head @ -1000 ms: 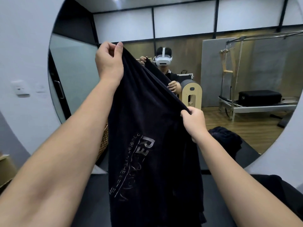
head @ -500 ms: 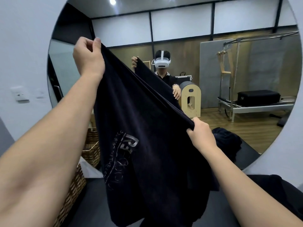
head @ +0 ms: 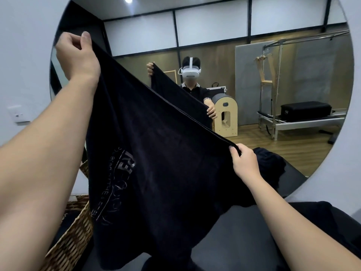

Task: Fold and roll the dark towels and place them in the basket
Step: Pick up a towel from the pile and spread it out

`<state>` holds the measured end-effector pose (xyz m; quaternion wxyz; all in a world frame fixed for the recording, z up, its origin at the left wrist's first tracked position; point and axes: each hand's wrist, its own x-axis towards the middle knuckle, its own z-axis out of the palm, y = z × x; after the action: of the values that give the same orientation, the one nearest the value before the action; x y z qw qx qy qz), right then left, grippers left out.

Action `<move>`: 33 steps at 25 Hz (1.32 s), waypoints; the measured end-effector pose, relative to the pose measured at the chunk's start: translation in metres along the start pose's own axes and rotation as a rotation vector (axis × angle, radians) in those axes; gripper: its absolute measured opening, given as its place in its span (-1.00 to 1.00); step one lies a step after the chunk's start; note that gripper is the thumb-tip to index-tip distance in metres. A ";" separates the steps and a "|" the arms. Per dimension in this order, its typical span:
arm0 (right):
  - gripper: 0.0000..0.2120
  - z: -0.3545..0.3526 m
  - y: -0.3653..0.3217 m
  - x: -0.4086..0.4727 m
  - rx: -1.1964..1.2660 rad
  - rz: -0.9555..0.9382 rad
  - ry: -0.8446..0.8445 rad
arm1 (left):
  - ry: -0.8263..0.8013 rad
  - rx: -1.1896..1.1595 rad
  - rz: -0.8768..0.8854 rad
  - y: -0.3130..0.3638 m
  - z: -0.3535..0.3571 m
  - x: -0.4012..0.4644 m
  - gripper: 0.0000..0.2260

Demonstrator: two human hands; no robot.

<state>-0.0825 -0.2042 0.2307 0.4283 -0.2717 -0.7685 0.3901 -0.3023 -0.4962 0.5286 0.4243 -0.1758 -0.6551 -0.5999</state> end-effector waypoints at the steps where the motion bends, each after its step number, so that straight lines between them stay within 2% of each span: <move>1: -0.78 0.002 0.001 -0.001 -0.006 0.003 0.006 | 0.000 0.012 -0.001 -0.001 0.000 -0.001 -0.72; 5: -0.70 0.004 0.016 -0.004 -0.137 0.059 0.002 | 0.000 0.040 -0.007 -0.003 -0.001 -0.001 -0.72; 9: -0.71 0.012 0.026 -0.012 -0.264 0.087 0.049 | -0.022 0.071 0.022 -0.004 0.000 -0.005 -0.72; 15: -0.72 0.015 0.033 -0.019 -0.214 0.111 0.101 | -0.040 0.073 0.049 -0.004 0.004 -0.010 -0.70; 21: -0.57 0.011 0.041 -0.022 -0.250 0.162 0.141 | -0.042 0.109 0.069 -0.004 0.006 -0.006 -0.69; 24: -0.43 0.008 0.046 -0.026 -0.297 0.108 0.220 | -0.041 0.129 0.070 -0.002 0.006 -0.005 -0.69; 26: -0.40 0.004 0.050 -0.030 -0.402 0.077 0.197 | -0.040 0.138 0.076 -0.002 0.007 -0.005 -0.69; 29: -0.47 0.002 0.059 -0.038 -0.619 -0.027 0.098 | -0.040 0.138 0.089 -0.002 0.007 -0.004 -0.69; 31: -0.54 0.003 0.069 -0.042 -0.643 -0.066 0.073 | -0.036 0.130 0.089 -0.001 0.007 -0.002 -0.69; 33: -0.49 0.005 0.076 -0.047 -0.619 -0.064 0.099 | -0.032 0.132 0.086 0.002 0.006 -0.002 -0.69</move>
<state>-0.0575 -0.1993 0.1449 0.3740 -0.3836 -0.8371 0.1101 -0.3018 -0.4896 0.5284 0.4499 -0.1847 -0.6917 -0.5339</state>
